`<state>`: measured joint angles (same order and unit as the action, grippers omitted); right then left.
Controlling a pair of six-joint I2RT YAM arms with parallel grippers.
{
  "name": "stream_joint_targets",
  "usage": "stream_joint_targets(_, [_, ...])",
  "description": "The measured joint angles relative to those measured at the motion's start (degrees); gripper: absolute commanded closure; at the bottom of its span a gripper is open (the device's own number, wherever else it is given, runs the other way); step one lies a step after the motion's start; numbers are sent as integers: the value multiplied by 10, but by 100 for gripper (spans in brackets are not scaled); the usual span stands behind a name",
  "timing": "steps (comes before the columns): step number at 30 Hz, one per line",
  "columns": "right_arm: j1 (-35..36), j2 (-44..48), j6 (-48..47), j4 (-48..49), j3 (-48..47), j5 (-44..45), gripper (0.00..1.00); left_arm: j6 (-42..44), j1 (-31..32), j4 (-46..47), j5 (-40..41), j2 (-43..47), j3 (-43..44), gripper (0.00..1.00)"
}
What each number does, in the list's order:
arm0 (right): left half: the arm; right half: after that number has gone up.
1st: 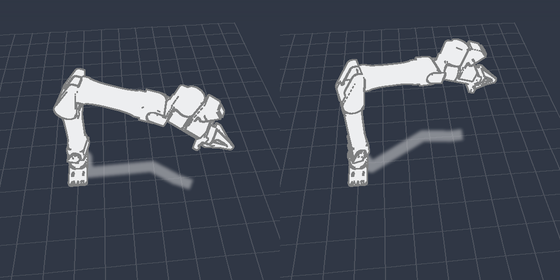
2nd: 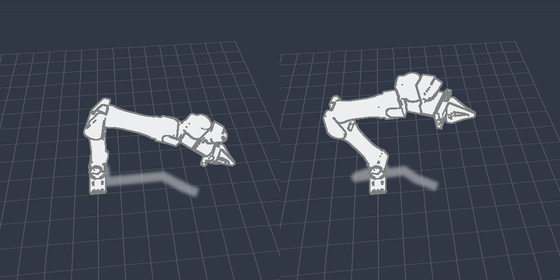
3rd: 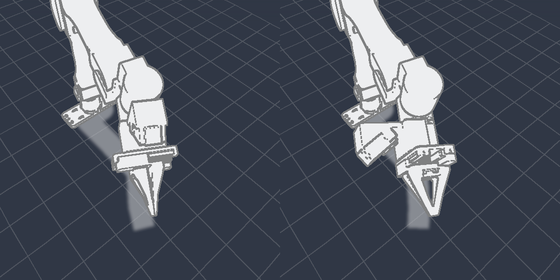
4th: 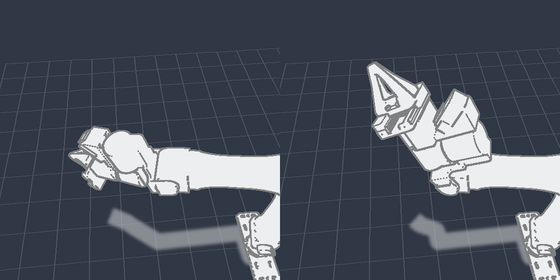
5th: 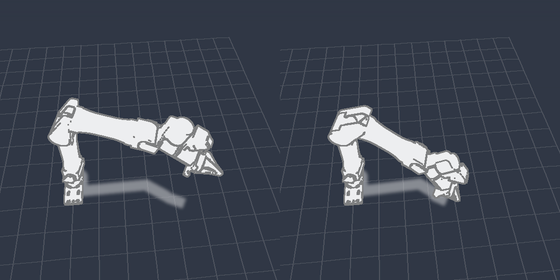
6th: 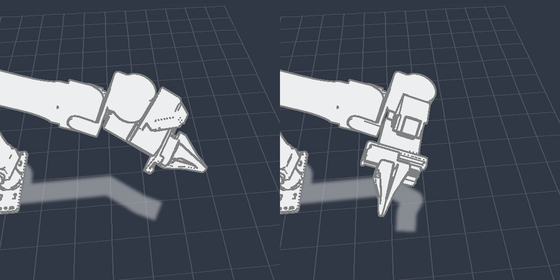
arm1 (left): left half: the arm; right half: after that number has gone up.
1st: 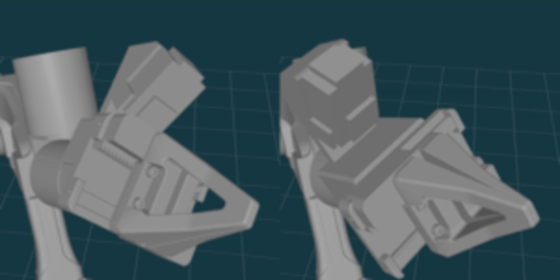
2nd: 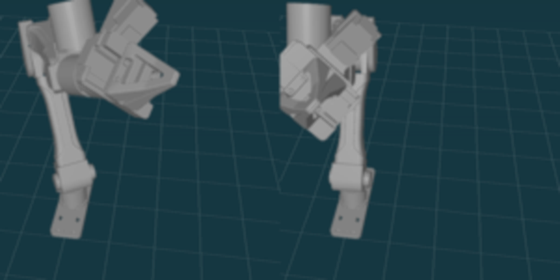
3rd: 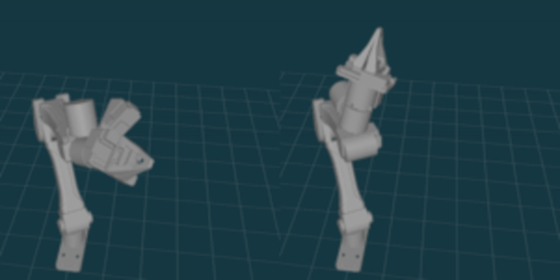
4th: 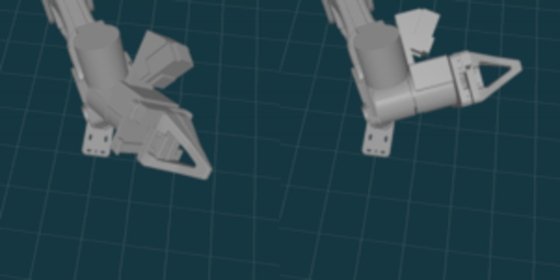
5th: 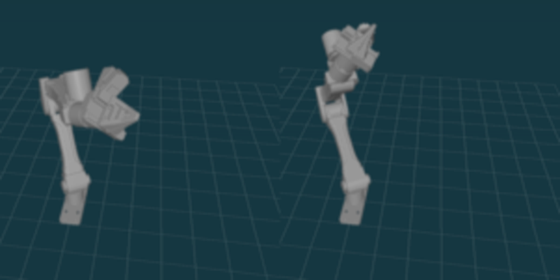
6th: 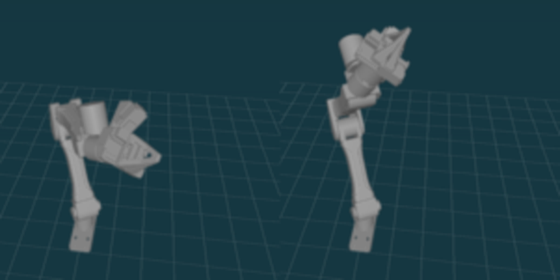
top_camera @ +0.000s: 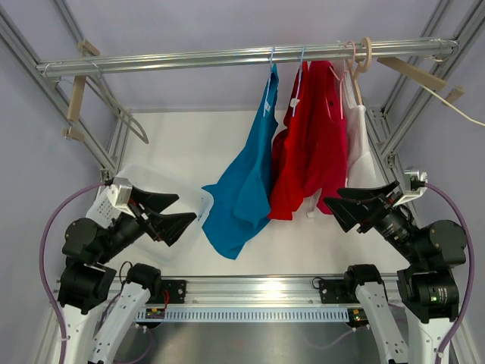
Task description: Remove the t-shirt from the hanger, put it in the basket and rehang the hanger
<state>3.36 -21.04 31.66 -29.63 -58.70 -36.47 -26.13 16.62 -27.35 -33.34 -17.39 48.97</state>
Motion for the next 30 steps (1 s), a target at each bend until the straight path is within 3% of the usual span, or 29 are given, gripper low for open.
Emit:
stream_joint_targets(13, [1, -116, 12, 24, -39, 5, 30, 13, 0, -4, -14, 34, -110, 1])
stream_joint_targets(16, [32, -160, 19, 41, -51, 36, 30, 17, 0, -4, -12, 39, -122, 1])
stream_joint_targets(23, [316, -353, -52, 29, -243, 285, 33, 22, 0, -3, 2, 11, -133, 1])
stream_joint_targets(30, [392, -576, -150, 10, -475, 519, 37, 22, 0, -4, 10, 17, -143, 1])
